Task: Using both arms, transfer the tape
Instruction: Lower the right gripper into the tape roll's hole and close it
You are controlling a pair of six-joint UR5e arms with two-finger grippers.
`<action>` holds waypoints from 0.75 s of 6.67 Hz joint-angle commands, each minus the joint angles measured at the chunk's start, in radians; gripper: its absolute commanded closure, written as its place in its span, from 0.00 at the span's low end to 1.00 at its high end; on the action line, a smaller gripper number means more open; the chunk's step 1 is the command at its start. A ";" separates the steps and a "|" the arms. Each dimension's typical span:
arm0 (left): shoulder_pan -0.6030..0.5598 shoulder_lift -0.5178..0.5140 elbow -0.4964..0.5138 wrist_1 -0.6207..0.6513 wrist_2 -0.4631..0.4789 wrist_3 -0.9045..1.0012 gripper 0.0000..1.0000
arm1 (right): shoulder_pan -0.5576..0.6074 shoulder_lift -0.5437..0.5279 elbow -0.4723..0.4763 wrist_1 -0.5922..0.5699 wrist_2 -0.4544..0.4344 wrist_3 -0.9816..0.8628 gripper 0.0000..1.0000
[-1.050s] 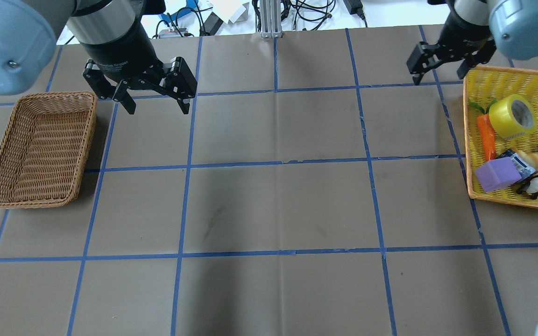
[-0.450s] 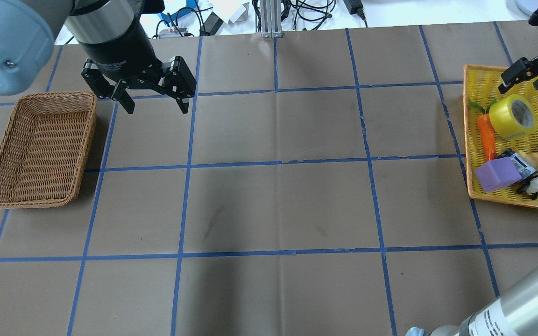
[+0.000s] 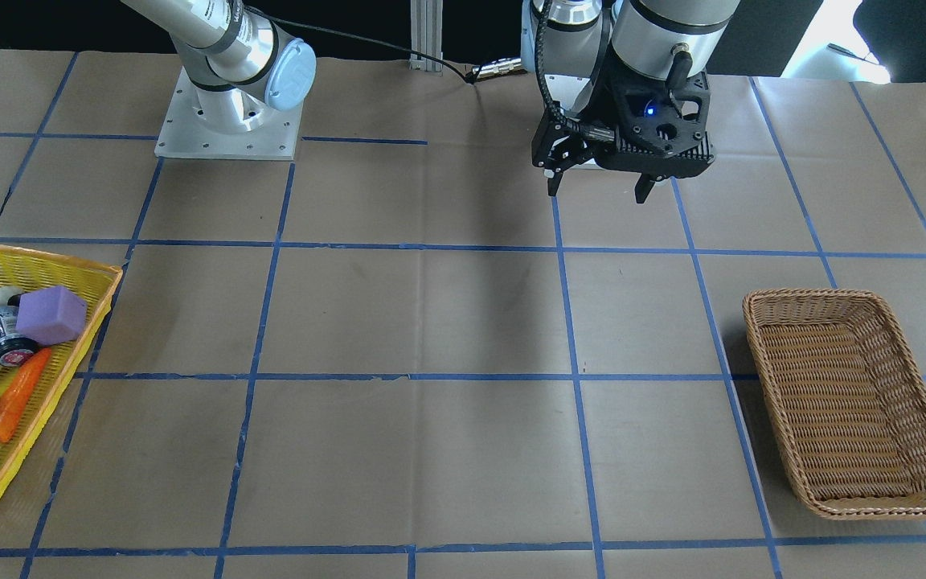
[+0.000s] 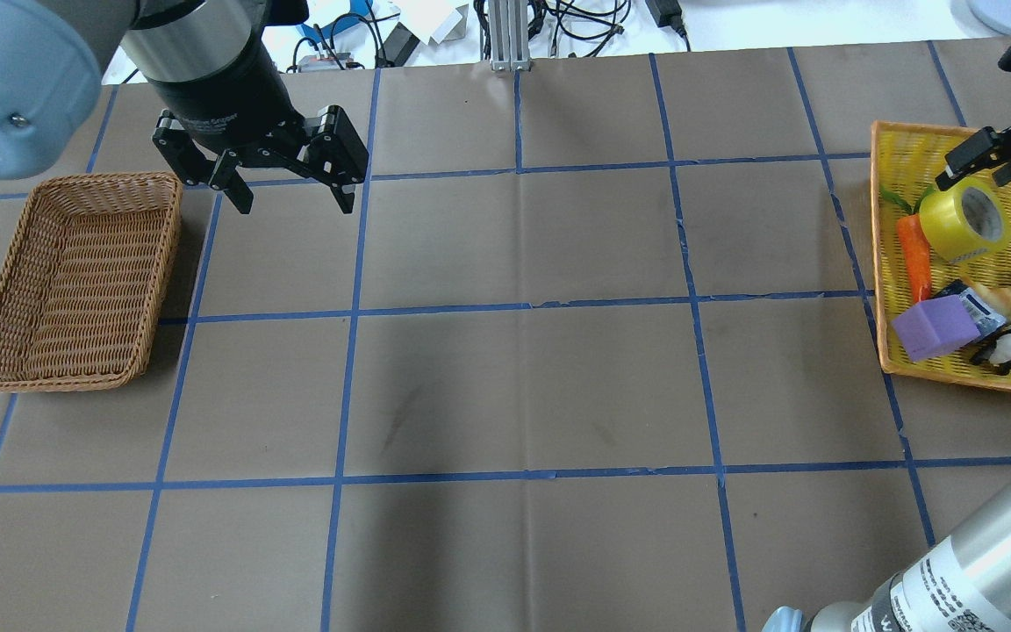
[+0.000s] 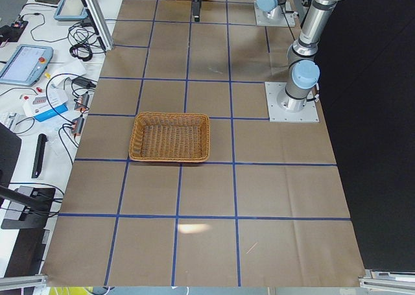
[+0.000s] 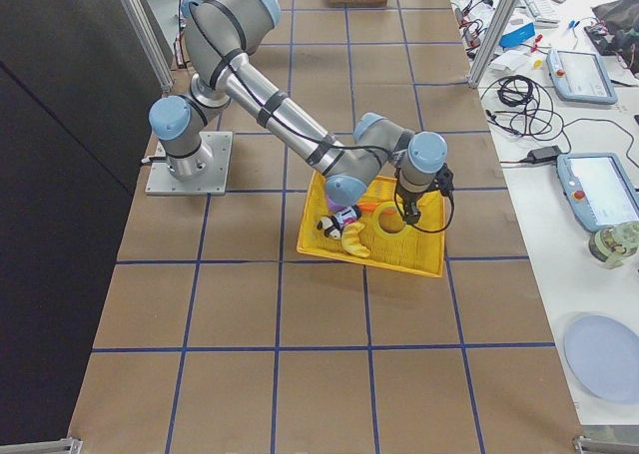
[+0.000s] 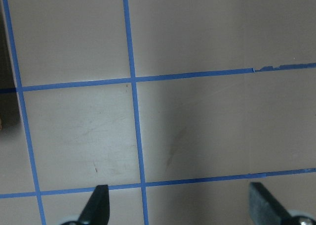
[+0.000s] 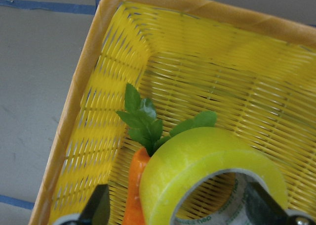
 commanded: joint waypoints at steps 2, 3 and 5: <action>0.000 0.000 -0.001 0.000 -0.002 0.002 0.00 | -0.002 0.006 0.046 0.014 0.029 0.002 0.48; 0.000 0.000 -0.001 0.000 -0.002 0.005 0.00 | -0.002 0.005 0.059 0.026 0.022 -0.004 0.89; -0.001 0.000 -0.004 0.002 -0.002 0.006 0.00 | -0.002 -0.011 0.036 0.049 -0.016 -0.006 1.00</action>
